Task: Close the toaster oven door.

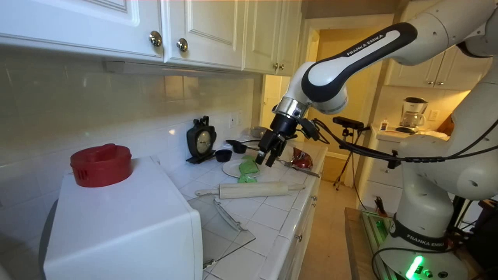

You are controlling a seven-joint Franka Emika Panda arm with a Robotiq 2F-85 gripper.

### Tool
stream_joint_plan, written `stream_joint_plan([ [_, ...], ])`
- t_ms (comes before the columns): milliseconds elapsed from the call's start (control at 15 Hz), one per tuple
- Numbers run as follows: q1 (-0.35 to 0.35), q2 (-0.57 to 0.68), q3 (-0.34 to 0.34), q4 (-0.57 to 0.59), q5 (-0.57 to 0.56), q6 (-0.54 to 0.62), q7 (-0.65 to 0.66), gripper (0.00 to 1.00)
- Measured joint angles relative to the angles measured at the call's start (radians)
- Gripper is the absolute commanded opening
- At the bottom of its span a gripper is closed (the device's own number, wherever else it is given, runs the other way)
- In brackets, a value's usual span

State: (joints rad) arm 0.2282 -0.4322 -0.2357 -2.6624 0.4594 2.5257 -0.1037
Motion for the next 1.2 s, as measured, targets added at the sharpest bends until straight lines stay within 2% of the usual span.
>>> stream_joint_plan([
  [467, -0.020, 0.093, -0.023, 0.009, 0.130, -0.082, -0.177, 1.00],
  [733, -0.057, 0.154, -0.003, 0.011, 0.171, -0.052, -0.183, 1.00],
  [933, -0.070, 0.189, 0.000, 0.020, 0.276, -0.021, -0.221, 1.00],
  [1200, -0.098, 0.194, 0.030, 0.022, 0.284, -0.021, -0.229, 1.00],
])
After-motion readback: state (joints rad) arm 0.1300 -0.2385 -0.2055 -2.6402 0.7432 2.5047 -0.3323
